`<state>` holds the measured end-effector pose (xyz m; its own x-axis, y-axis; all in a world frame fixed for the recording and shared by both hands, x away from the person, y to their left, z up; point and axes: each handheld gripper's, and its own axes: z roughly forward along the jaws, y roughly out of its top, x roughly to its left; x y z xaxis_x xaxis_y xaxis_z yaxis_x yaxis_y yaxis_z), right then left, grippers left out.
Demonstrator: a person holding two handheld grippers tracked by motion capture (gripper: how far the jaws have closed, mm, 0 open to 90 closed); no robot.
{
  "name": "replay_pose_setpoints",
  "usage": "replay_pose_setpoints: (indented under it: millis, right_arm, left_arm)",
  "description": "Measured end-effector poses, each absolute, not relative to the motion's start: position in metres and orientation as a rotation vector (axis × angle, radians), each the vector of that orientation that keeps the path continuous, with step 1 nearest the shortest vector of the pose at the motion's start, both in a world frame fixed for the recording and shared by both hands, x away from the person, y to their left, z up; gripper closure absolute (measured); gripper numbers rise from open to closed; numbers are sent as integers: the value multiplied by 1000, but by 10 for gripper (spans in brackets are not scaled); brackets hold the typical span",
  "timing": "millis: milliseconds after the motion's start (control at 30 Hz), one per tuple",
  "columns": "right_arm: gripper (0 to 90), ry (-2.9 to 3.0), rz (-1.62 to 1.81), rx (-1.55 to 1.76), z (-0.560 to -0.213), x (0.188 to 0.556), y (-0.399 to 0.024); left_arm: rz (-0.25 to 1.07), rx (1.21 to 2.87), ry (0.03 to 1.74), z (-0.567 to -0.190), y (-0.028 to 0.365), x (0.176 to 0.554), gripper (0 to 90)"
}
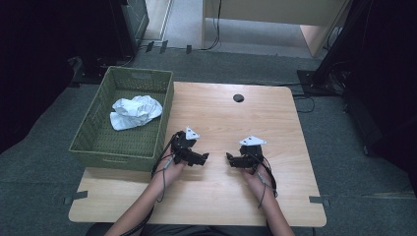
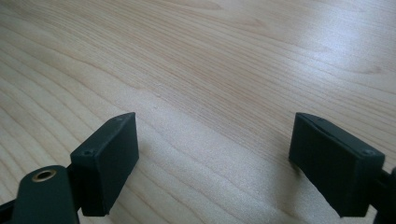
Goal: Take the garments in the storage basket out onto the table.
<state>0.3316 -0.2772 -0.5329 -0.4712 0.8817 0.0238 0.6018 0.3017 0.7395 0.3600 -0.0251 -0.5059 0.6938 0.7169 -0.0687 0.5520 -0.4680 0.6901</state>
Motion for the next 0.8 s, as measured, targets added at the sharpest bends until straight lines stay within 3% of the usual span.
replay_pose_setpoints:
  millis: [133, 267, 800]
  right_arm:
    - [159, 2187, 986, 1327, -533, 332, -277]
    - [160, 2187, 986, 1327, -533, 332, -277]
    - [159, 2187, 986, 1327, -533, 332, -277]
  left_arm:
    - [301, 2188, 988, -505, -26, 360, 0]
    - [303, 2180, 1009, -502, -24, 361, 116]
    - [278, 2197, 1023, -494, -21, 360, 116]
